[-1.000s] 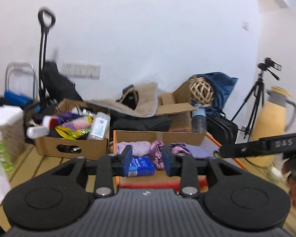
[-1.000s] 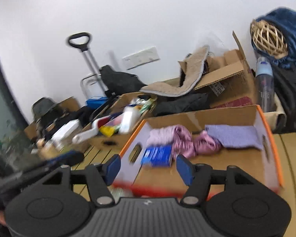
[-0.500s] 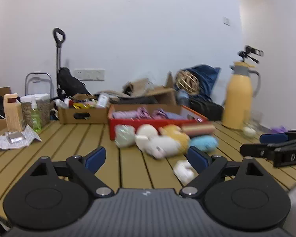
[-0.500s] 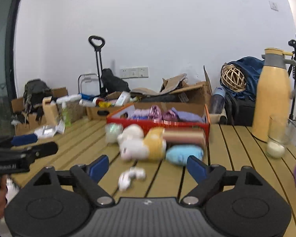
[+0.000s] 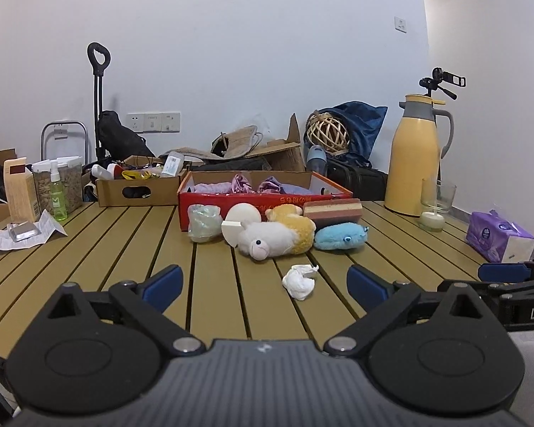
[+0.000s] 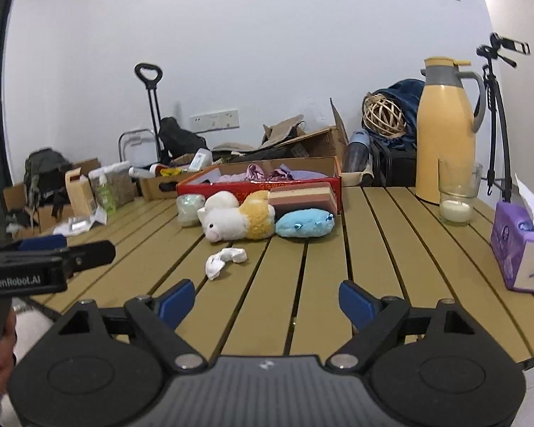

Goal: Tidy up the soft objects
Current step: 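Grasp the white plush sheep with the left tool while the right tool grasps the yellow plush dog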

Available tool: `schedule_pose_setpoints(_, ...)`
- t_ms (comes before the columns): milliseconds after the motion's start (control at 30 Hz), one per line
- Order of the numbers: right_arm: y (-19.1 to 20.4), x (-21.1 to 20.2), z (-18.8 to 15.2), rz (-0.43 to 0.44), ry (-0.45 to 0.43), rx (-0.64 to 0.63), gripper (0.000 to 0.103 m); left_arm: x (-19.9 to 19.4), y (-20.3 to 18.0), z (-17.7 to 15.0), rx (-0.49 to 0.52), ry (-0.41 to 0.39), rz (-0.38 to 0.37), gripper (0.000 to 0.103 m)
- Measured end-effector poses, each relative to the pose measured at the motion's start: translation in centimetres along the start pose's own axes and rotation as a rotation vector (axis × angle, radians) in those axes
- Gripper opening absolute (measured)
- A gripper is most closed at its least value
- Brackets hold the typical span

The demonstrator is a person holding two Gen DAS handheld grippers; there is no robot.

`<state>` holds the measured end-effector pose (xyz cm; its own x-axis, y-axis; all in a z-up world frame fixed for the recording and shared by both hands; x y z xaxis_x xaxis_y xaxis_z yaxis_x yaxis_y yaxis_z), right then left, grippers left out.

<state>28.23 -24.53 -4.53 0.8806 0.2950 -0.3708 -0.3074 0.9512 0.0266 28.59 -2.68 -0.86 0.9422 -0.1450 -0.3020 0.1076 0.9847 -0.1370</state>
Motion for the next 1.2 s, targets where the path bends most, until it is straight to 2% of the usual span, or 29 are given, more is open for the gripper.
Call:
schedule_pose_setpoints(133, -0.2, 2.7, 1.1, 0.023, 0.006, 0.035, 0.086, 3.2, 0.5, 0.9, -0.042, 0.021, -0.029, 0.1)
schedule_pose_setpoints(267, -0.5, 7.7, 3.5, 0.051, 0.025, 0.059, 0.082, 9.0, 1.5, 2.5, -0.123, 0.049, -0.065, 0.1)
schedule_pose_setpoints(367, -0.8, 12.2, 5.8, 0.075, 0.028, 0.071, 0.074, 14.0, 2.4, 3.3, -0.184, 0.122, -0.104, 0.087)
schedule_pose_setpoints(400, -0.9, 13.9, 6.5, 0.086, 0.034, 0.078, 0.073, 15.5, 2.6, 3.4, -0.189, 0.143, -0.108, 0.078)
schedule_pose_setpoints(433, -1.0, 15.7, 7.1, 0.096, 0.046, 0.086, 0.069, 17.0, 2.8, 3.5, -0.184, 0.163, -0.11, 0.074)
schedule_pose_setpoints(500, -1.2, 19.0, 8.0, 0.117, 0.061, 0.112, 0.059, 19.6, 2.9, 3.4, -0.149, 0.186, -0.114, 0.068)
schedule_pose_setpoints(533, -1.2, 21.0, 8.4, 0.136, 0.073, 0.134, 0.05, 20.6, 3.1, 3.0, -0.149, 0.203, -0.097, 0.068)
schedule_pose_setpoints(567, -1.2, 22.5, 8.5, 0.143, 0.091, 0.153, 0.046, 21.5, 3.5, 2.5, -0.168, 0.226, -0.106, 0.068)
schedule_pose_setpoints(667, -1.1, 25.9, 8.1, 0.11, 0.125, 0.152, 0.043, 22.7, 4.6, 1.2, -0.277, 0.301, -0.147, 0.068)
schedule_pose_setpoints(767, -1.1, 27.0, 7.3, 0.088, 0.122, 0.142, 0.048, 23.3, 5.0, 1.3, -0.321, 0.31, -0.172, 0.065)
schedule_pose_setpoints(800, -1.0, 27.4, 7.3, 0.103, 0.129, 0.153, 0.05, 23.6, 5.0, 1.2, -0.332, 0.32, -0.178, 0.056)
schedule_pose_setpoints(833, -1.0, 27.6, 7.1, 0.118, 0.138, 0.163, 0.051, 23.8, 4.9, 1.0, -0.344, 0.336, -0.196, 0.052)
schedule_pose_setpoints(867, -1.1, 27.9, 7.0, 0.126, 0.143, 0.176, 0.051, 23.9, 4.8, 1.0, -0.358, 0.342, -0.207, 0.052)
schedule_pose_setpoints(1000, -1.6, 28.0, 6.6, 0.141, 0.125, 0.225, 0.044, 23.8, 4.5, 1.0, -0.353, 0.33, -0.209, 0.051)
schedule_pose_setpoints(1200, -0.4, 25.9, 6.9, 0.128, 0.101, 0.187, 0.041, 21.4, 4.1, 1.6, -0.338, 0.292, -0.213, 0.049)
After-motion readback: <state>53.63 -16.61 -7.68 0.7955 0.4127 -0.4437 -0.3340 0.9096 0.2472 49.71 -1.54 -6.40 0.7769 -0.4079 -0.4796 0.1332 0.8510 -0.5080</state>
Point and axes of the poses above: each gripper's, at about its wrist camera, not at the fingertips, and x roughly the way its jaws point, y to its left, z to its top, the point moved 9 cm from there along x, roughly the way its jaws point, and after that the axes turned 7 degrees about -x, right-handed, at the moved point
